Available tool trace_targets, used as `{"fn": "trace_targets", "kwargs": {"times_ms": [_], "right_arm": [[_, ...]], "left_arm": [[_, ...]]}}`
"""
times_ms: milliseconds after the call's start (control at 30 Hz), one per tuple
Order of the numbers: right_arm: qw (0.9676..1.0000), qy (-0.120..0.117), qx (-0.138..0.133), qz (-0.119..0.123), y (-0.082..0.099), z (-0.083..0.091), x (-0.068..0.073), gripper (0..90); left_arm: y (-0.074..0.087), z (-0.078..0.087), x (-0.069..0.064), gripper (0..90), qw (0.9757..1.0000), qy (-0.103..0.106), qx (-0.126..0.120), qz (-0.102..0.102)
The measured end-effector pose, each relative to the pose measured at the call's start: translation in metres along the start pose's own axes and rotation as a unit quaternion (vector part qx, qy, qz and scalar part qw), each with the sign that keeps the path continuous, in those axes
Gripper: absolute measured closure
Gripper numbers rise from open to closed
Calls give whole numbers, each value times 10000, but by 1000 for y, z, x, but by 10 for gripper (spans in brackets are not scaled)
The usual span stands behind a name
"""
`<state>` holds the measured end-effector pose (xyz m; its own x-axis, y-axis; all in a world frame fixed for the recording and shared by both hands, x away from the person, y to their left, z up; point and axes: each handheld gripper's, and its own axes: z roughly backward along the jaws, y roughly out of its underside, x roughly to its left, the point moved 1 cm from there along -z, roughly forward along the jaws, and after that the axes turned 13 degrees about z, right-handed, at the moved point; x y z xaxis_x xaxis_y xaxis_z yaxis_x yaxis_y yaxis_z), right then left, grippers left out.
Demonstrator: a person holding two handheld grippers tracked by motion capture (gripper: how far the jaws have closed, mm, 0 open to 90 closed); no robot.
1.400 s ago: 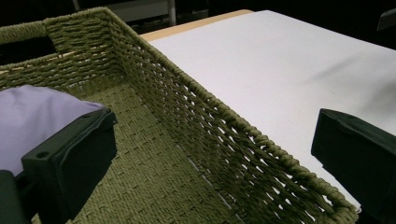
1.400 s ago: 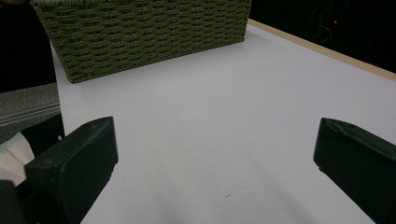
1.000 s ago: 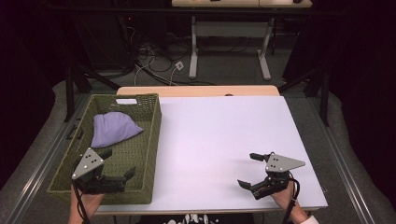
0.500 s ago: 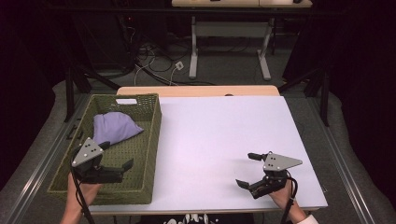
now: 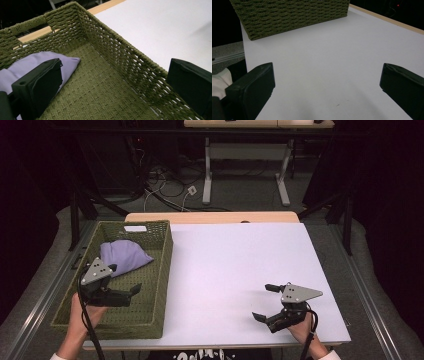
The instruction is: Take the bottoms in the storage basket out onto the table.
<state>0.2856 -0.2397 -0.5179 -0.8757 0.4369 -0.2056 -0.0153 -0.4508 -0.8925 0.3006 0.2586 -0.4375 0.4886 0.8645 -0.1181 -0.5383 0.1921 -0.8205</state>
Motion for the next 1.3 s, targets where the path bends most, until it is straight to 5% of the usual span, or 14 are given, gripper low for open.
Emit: {"fn": "trace_targets", "kwargs": {"times_ms": [600, 1300], "right_arm": [[10000, -38, -20, -39, -1, 0, -1, 0], [10000, -18, 7, -58, 1, 0, -3, 0]], "left_arm": [[-23, -18, 24, 0, 9987, -75, 495, -113], [-35, -49, 59, 0, 9916, -468, 1207, -74]]}}
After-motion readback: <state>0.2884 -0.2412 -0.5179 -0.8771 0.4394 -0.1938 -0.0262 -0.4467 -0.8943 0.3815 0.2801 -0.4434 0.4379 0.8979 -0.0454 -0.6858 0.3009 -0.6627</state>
